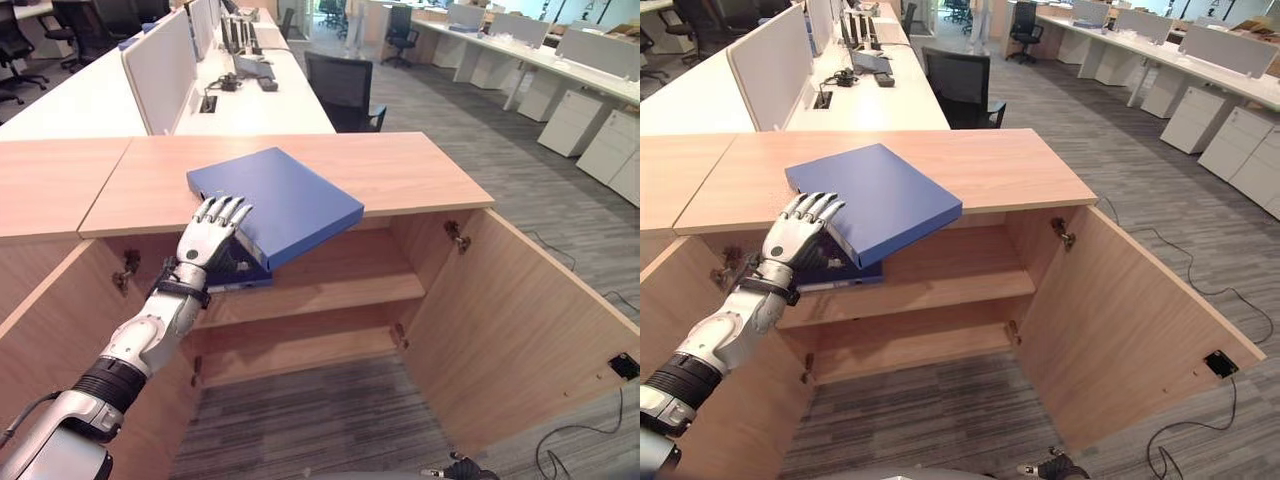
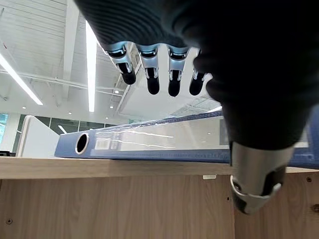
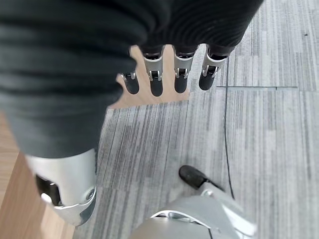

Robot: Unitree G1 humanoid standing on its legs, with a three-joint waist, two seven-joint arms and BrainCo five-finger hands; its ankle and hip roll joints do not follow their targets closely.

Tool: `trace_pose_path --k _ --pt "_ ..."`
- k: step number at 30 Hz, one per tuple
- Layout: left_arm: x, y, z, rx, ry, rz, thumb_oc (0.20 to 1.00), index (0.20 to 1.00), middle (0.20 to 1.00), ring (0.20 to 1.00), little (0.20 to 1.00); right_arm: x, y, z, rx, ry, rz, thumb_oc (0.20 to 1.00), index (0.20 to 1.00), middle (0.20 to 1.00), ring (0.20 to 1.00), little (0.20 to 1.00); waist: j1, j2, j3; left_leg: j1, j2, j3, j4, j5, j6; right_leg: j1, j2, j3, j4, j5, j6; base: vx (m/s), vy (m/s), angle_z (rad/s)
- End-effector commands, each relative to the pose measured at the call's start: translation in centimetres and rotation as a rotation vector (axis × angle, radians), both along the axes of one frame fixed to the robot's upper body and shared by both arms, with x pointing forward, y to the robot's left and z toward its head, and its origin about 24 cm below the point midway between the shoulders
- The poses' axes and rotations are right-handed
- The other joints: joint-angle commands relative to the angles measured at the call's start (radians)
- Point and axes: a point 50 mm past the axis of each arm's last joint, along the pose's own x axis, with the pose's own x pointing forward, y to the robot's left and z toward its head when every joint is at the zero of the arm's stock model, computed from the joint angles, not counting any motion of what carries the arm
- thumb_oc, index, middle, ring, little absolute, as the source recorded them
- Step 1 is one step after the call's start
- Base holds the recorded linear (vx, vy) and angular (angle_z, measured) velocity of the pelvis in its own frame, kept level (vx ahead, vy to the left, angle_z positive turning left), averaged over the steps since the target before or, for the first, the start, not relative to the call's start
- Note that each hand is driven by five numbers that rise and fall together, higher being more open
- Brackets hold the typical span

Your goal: Put the empty folder in the office cabinet

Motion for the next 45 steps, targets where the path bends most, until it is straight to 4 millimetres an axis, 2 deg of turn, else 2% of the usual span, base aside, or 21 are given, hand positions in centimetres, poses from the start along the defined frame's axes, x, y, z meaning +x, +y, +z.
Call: trace_pose_path --k 1,9,19,24,30,38,45 --pt "2.2 -0.1 3.7 -0.023 -0.117 0.014 1.0 1.0 1.0 1.0 1.0 2.6 -0.4 0.6 -0.043 -0.036 0.069 1.0 1.0 1.0 1.0 1.0 -0.002 0.018 0.01 0.034 0.008 -0.102 0.003 -0.136 0.033 0.028 0.007 -0.021 0.005 -0.068 0.06 -0.01 0.005 -0.04" --pt "2.6 -0.1 4.1 -0.009 -0.126 0.019 1.0 1.0 1.0 1.0 1.0 2.3 -0.6 0.6 -0.052 -0.029 0.066 1.0 1.0 1.0 1.0 1.0 -0.008 0.018 0.008 0.038 0.008 -0.095 0.003 -0.137 0.033 0.029 0.009 -0.015 0.006 -0.068 0.061 -0.01 0.003 -0.05" --pt "3.3 -2.5 6.1 -0.01 -0.193 -0.074 1.0 1.0 1.0 1.0 1.0 2.3 -0.5 0.5 -0.052 -0.026 0.071 1.0 1.0 1.0 1.0 1.0 -0.022 0.019 0.004 0.043 0.01 -0.088 0.003 -0.139 0.033 0.027 0.009 -0.01 0.006 -0.066 0.063 0.0 0.0 -0.01" --pt "3.5 -3.1 5.9 0.001 -0.178 -0.093 1.0 1.0 1.0 1.0 1.0 2.3 -0.4 0.5 -0.049 -0.024 0.073 1.0 1.0 1.0 1.0 1.0 -0.025 0.019 0.004 0.045 0.01 -0.087 0.003 -0.14 0.033 0.027 0.01 -0.007 0.006 -0.066 0.062 0.0 0.0 0.0" --pt "3.7 -2.9 4.2 0.036 -0.088 -0.078 1.0 1.0 1.0 1.0 1.0 2.1 -0.6 0.5 -0.053 -0.013 0.082 1.0 1.0 1.0 1.0 1.0 -0.032 0.018 -0.004 0.064 0.01 -0.074 0.003 -0.148 0.036 0.032 0.015 0.01 0.007 -0.067 0.062 0.0 0.0 -0.01" --pt "3.7 -1.0 1.2 0.063 0.044 0.017 1.0 1.0 1.0 1.0 1.0 1.1 -1.4 0.5 -0.069 0.02 0.076 1.0 1.0 1.0 1.0 1.0 -0.045 0.017 -0.012 0.102 0.009 -0.052 0.003 -0.161 0.039 0.05 0.019 0.03 0.011 -0.072 0.064 0.02 0.007 -0.11" --pt "3.2 0.4 -0.1 0.081 0.091 0.074 1.0 1.0 1.0 1.0 1.0 -0.3 -1.9 0.3 -0.074 0.056 0.057 1.0 1.0 1.0 1.0 1.0 -0.056 0.021 -0.022 0.147 0.008 -0.032 0.003 -0.174 0.041 0.079 0.023 0.049 0.015 -0.086 0.063 0.05 0.009 -0.13"
